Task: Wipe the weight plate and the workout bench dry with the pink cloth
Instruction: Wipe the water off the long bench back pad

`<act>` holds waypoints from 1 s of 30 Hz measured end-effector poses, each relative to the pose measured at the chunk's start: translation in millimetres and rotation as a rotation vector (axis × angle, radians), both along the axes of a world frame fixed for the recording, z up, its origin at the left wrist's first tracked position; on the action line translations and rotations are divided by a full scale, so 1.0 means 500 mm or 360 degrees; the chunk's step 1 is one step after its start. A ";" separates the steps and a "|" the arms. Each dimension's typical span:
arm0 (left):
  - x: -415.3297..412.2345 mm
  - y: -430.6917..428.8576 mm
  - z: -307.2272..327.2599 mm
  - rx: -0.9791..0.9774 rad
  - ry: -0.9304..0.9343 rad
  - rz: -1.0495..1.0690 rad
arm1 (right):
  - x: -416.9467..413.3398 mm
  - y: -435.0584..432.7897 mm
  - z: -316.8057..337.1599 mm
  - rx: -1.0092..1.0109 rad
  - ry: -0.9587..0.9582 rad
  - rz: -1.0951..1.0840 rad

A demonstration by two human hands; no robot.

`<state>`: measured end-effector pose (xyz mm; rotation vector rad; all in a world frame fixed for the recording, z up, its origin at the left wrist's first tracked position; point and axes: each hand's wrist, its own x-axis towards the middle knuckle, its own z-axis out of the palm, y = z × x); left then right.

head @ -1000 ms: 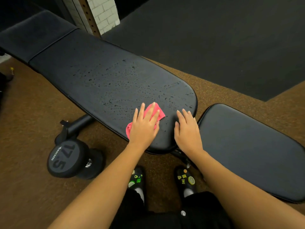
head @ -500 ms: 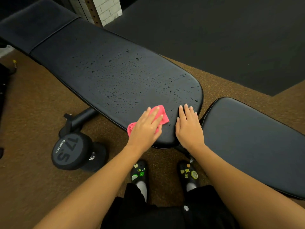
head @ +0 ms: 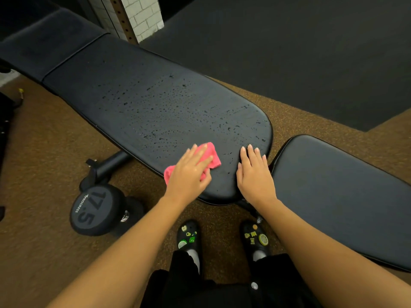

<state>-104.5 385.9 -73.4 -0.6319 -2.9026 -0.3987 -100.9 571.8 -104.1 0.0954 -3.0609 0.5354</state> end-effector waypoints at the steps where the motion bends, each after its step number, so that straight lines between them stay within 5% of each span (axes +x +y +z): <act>1: 0.021 0.002 -0.003 0.0015 -0.0023 -0.0043 | 0.000 -0.001 0.000 -0.0004 -0.0006 -0.0003; 9: -0.045 -0.027 0.022 -0.0261 -0.0015 -0.0027 | 0.003 0.004 0.000 0.0089 -0.0054 0.0009; 18: 0.026 -0.002 0.011 0.0054 -0.0163 -0.0040 | 0.003 0.001 0.000 0.0030 -0.0031 0.0024; 22: 0.004 -0.017 0.018 -0.0088 -0.0154 -0.0177 | 0.004 0.003 0.001 0.0022 -0.0050 0.0047; 30: 0.000 -0.003 0.021 -0.0042 -0.0143 0.0071 | 0.003 0.004 0.004 0.0033 -0.0029 0.0057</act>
